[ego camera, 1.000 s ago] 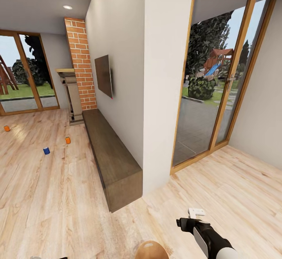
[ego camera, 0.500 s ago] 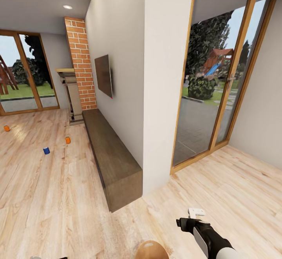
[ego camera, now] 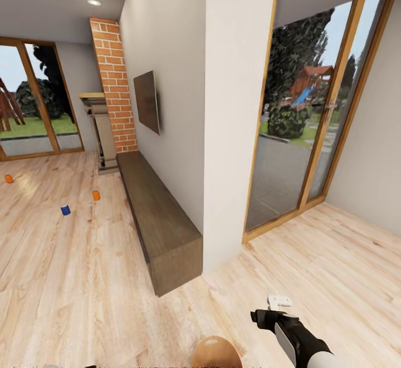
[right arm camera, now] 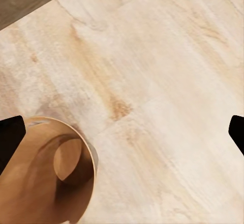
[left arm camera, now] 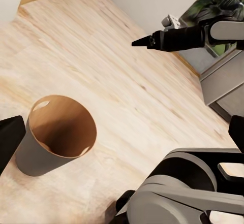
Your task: Put the three can of soda from the living room inside the tash can in the kitchen.
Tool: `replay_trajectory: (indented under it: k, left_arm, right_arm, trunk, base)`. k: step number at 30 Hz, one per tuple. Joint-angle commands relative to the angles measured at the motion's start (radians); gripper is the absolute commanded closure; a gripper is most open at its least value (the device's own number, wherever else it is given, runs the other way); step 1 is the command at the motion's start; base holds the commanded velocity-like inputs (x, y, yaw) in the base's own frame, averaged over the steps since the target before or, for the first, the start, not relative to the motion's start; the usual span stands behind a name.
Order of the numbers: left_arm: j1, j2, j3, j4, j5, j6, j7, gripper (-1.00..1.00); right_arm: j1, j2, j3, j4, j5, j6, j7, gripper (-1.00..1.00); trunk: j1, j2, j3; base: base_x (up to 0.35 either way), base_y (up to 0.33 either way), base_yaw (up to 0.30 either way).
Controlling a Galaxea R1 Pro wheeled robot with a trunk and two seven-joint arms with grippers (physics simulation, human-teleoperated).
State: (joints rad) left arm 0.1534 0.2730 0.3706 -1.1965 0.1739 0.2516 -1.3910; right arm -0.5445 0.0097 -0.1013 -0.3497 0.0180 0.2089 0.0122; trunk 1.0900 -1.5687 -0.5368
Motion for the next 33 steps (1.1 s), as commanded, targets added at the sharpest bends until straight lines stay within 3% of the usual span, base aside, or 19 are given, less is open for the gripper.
replay_trajectory:
  k: [1,27,33]
  left_arm:
    - [0.0,0.0,0.0,0.0,0.0,0.0,0.0,-1.0]
    - [0.0,0.0,0.0,-0.002,0.0,0.0,0.0,-1.0]
    - [0.0,0.0,0.001,-0.002,0.0,0.0,0.0,-1.0]
  right_arm:
    - [0.0,0.0,0.0,0.0,0.0,0.0,0.0,-1.0]
    - [0.0,0.006,0.0,0.0,0.0,0.001,0.0,-1.0]
    - [0.0,0.011,0.0,0.0,0.0,0.001,0.0,-1.0]
  trunk:
    - [0.004,-0.007,-0.005]
    - [0.104,-0.189,-0.127]
    - [0.104,-0.189,-0.137]
  base:
    - [0.0,0.0,0.0]
    - [0.0,0.0,0.0]
    - [0.0,0.0,0.0]
